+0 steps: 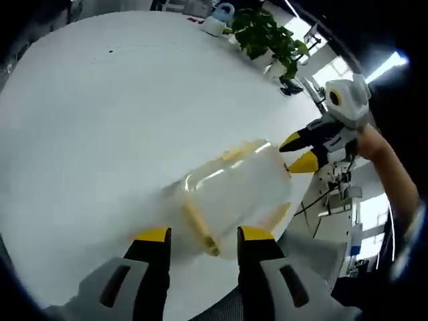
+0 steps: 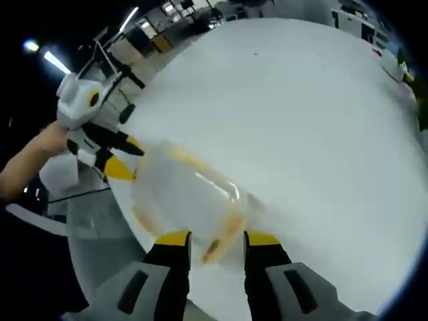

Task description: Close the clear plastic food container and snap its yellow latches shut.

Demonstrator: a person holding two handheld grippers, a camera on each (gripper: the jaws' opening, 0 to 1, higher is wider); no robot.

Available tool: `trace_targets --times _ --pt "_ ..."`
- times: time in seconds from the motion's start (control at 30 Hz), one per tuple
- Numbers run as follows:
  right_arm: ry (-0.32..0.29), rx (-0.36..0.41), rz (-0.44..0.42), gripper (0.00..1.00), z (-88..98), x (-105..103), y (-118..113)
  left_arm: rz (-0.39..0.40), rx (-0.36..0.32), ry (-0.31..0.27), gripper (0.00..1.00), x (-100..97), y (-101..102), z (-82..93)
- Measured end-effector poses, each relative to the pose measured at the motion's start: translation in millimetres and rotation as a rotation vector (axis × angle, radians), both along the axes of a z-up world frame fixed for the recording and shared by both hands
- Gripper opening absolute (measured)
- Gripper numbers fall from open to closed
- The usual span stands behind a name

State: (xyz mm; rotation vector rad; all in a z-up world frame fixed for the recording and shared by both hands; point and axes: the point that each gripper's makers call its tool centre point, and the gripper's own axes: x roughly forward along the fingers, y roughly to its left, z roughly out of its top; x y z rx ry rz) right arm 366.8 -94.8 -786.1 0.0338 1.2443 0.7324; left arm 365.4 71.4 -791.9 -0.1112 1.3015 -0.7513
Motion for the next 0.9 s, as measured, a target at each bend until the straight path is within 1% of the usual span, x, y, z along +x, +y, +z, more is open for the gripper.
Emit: trace_targets --times 0.03,0.1,0.13,0.2,0.23,0.27,0.3,0.33,0.37,0.4,0.43,0.57,0.7,0.77,0.87,0.9 --pt "0.001 0.0 -0.004 0.3 0.1 0 0 0.015 0.002 0.01 0.38 0.3 1 -1.0" --pt "0.013 0.003 -0.044 0.3 0.3 2 -1 0.023 0.007 0.011 0.37 0.9 3 -2.6" --pt "0.024 0.007 -0.09 0.3 0.4 4 -1 0.034 0.013 0.005 0.36 2.4 3 -3.1" --pt "0.034 0.009 -0.135 0.3 -0.7 7 -5 0.05 0.022 0.006 0.36 4.6 6 -5.1" --pt "0.037 0.008 -0.143 0.3 -1.3 7 -6 0.065 0.019 0.01 0.36 5.1 6 -5.2" --pt "0.052 0.008 -0.166 0.3 -1.7 6 -7 0.097 0.009 0.024 0.36 5.7 6 -5.1" --pt "0.065 0.009 -0.184 0.3 -2.3 5 -7 0.109 0.001 0.026 0.37 6.5 6 -4.8" --pt "0.075 0.021 -0.217 0.3 -2.9 6 -7 0.129 -0.002 0.021 0.37 8.6 7 -5.8" --pt "0.105 0.042 -0.271 0.29 -2.6 5 -6 0.137 -0.005 0.021 0.36 9.7 7 -6.7" --pt "0.12 0.071 -0.304 0.27 -1.3 6 -5 0.148 -0.013 0.025 0.36 9.6 6 -6.8" --pt "0.12 0.098 -0.321 0.27 -0.4 8 -3 0.158 -0.019 0.028 0.36 8.8 4 -6.7" --pt "0.114 0.061 -0.294 0.27 -6.3 6 -8 0.158 -0.016 0.03 0.36 7.5 3 -8.6" --pt "0.113 0.045 -0.277 0.27 -11.3 2 -8 0.177 -0.017 0.036 0.36 8.1 4 -10.3" --pt "0.116 0.041 -0.273 0.26 -14.1 0 -7 0.177 -0.021 0.037 0.35 7.9 3 -10.2" --pt "0.117 0.061 -0.284 0.26 -13.8 2 -5 0.176 -0.022 0.038 0.35 7.8 2 -10.2" --pt "0.119 0.066 -0.285 0.24 -13.8 2 -4 0.176 -0.023 0.04 0.35 7.6 2 -10.2"
